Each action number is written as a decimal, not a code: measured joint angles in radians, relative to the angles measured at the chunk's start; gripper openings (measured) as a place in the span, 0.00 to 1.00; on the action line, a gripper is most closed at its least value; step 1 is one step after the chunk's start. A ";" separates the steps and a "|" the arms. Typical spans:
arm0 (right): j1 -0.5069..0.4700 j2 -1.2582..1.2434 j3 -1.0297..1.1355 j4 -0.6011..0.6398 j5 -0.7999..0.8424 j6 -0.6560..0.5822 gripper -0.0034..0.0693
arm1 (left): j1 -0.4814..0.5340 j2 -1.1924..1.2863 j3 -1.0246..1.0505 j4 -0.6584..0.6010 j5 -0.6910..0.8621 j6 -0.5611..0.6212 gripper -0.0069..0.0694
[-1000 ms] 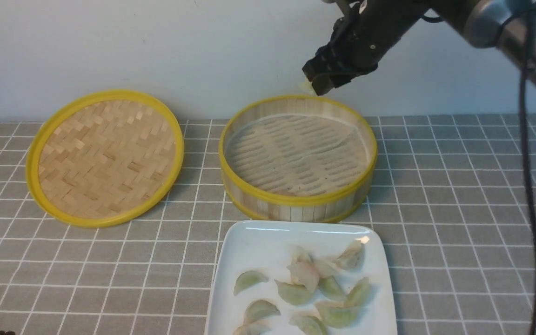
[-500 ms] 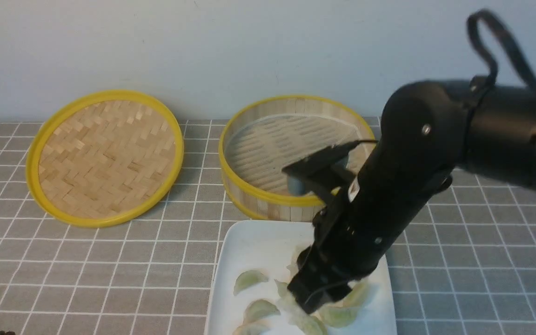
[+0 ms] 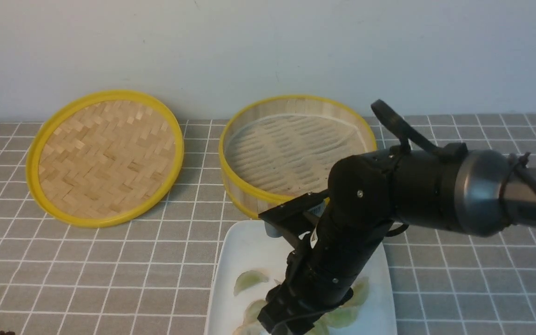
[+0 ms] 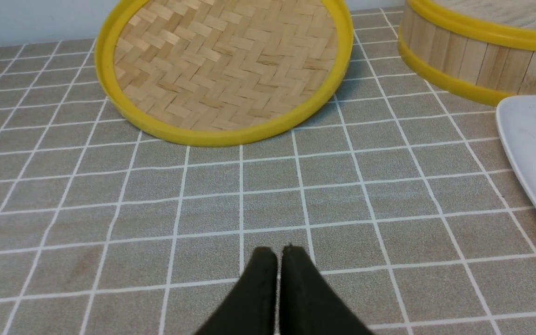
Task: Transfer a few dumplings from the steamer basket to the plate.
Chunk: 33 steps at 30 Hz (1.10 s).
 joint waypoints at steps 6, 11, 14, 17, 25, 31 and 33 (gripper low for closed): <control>0.000 -0.005 -0.152 -0.157 0.144 0.053 0.71 | 0.000 0.000 0.000 0.000 0.000 0.000 0.08; 0.000 -0.115 -0.250 -0.328 0.240 0.181 0.46 | 0.000 0.000 0.000 0.000 0.000 0.000 0.08; 0.000 -0.297 -0.257 -0.419 0.238 0.248 0.22 | 0.000 0.000 0.000 0.000 0.000 0.000 0.08; 0.000 -0.421 -0.246 -0.472 0.227 0.297 0.09 | 0.000 0.000 0.000 0.000 0.000 0.000 0.08; 0.000 -0.966 0.023 -0.593 0.031 0.420 0.03 | 0.000 0.000 0.000 0.000 0.000 0.000 0.08; 0.000 -1.347 0.396 -0.671 -0.264 0.450 0.03 | 0.000 0.000 0.000 0.000 0.000 0.000 0.08; 0.000 -1.467 0.513 -0.707 -0.340 0.501 0.03 | 0.000 0.000 0.000 0.000 0.000 0.000 0.08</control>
